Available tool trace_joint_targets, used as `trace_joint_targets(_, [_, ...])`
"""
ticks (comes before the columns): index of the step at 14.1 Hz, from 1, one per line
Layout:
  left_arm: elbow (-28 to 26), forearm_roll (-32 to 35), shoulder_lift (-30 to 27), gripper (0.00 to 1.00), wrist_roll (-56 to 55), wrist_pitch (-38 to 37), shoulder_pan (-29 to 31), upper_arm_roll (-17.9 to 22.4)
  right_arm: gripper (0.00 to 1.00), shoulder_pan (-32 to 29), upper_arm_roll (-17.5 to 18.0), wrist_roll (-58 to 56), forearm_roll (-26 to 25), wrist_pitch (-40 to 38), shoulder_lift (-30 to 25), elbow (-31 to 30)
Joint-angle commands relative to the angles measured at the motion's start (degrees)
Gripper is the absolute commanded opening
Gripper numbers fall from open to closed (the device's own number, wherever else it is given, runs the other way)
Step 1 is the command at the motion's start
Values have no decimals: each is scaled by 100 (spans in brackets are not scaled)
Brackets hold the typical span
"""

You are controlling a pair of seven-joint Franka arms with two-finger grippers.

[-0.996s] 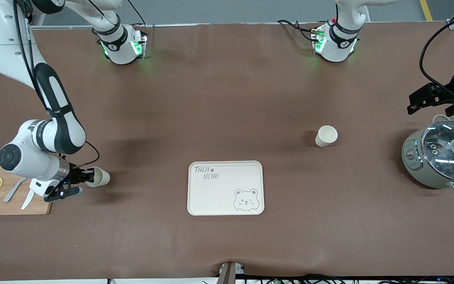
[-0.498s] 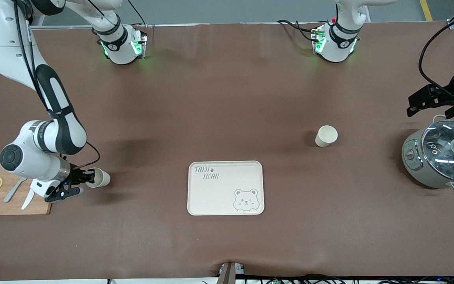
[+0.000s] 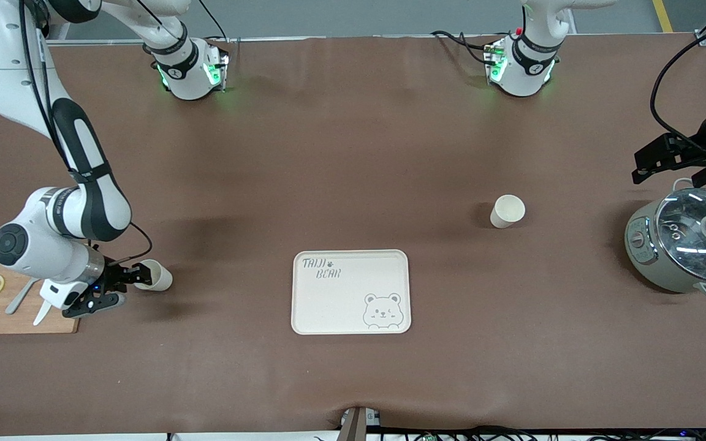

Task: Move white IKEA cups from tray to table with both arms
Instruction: 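Carry the cup with the right gripper and set it beside the cutting board, then open the right gripper and withdraw it from the cup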

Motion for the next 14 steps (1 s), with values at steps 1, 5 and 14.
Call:
trace_joint_targets(1, [-26, -18, -26, 100, 92, 72, 12, -3, 100, -105, 91, -14, 74, -777, -201, 438])
trace_joint_targets(5, [-34, 0, -17, 100, 83, 116, -6, -12, 100, -70, 82, 161, 57, -2718, -254, 1747])
trace_joint_targets(14, [-34, 9, 44, 100, 65, 204, -15, -12, 100, -44, 73, 1365, -320, -5025, -2370, 1979])
